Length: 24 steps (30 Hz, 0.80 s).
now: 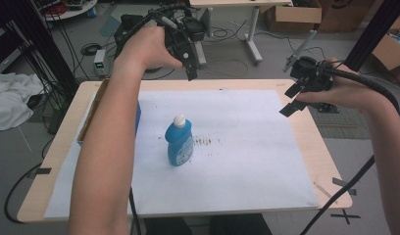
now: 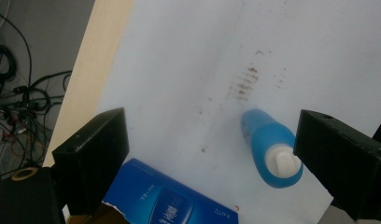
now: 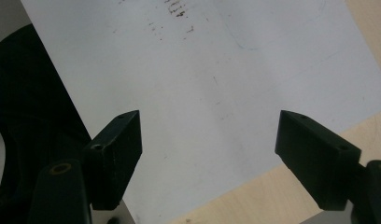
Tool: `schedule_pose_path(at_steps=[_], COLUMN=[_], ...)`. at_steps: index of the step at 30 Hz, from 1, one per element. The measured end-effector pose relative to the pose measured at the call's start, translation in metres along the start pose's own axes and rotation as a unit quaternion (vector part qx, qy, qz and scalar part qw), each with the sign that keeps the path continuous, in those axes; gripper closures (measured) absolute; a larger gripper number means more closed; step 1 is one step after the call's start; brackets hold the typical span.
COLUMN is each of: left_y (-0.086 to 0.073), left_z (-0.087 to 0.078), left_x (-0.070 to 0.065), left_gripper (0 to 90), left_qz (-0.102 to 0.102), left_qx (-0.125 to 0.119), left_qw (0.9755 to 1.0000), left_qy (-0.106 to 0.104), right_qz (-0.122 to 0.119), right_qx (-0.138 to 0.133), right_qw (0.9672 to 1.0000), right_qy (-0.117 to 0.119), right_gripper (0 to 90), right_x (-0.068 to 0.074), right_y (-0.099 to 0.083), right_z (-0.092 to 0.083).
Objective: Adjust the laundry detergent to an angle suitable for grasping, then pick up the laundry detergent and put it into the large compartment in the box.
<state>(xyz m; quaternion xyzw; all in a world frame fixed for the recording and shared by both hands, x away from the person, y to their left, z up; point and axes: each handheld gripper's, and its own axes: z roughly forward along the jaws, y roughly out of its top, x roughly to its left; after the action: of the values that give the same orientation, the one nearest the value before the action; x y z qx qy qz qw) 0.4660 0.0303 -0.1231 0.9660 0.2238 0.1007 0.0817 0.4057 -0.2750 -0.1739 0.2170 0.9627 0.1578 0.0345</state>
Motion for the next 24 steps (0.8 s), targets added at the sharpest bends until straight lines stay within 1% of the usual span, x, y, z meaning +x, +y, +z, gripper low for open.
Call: schedule_pose_path(at_steps=[2,4,5,8,11,17,18,21,24], left_y=[0.000,-0.001,-0.001,0.000,-0.001,-0.001,-0.002,-0.003,-0.006], left_z=[0.000,-0.001,-0.002,-0.003,-0.005,-0.003,-0.002,-0.002,-0.004], left_x=[0.000,-0.001,-0.003,-0.003,-0.004,-0.005,-0.009,-0.011,-0.016], left_gripper=[11.1,11.1,11.1,10.9,10.9,10.9,11.0,11.7,12.2], left_qz=[0.001,0.000,0.002,0.003,0.003,0.001,-0.003,-0.006,-0.006], left_qx=[0.002,0.002,0.000,-0.003,-0.008,0.002,0.010,0.014,0.016], left_qw=[1.0000,1.0000,1.0000,1.0000,1.0000,1.0000,0.9999,0.9999,0.9998], left_qy=[0.002,0.002,0.002,0.000,0.000,0.003,0.007,0.003,0.004], right_qz=[0.000,0.000,-0.001,-0.002,0.002,0.006,0.006,0.005,0.004], right_qx=[0.004,0.001,-0.002,0.001,0.000,0.004,0.003,0.002,0.000], right_qw=[1.0000,1.0000,1.0000,1.0000,1.0000,1.0000,1.0000,1.0000,1.0000], right_qy=[-0.001,-0.001,0.000,0.000,-0.001,-0.004,-0.003,-0.004,-0.007], right_gripper=[22.9,22.6,22.5,22.5,22.3,22.7,22.8,22.9,22.9], right_x=[0.000,0.000,0.000,0.000,-0.001,-0.003,-0.003,-0.003,-0.003], right_y=[0.000,0.000,-0.001,-0.001,-0.002,-0.003,-0.004,-0.004,-0.007], right_z=[0.001,0.001,0.001,0.000,0.000,0.002,0.002,0.003,0.003])
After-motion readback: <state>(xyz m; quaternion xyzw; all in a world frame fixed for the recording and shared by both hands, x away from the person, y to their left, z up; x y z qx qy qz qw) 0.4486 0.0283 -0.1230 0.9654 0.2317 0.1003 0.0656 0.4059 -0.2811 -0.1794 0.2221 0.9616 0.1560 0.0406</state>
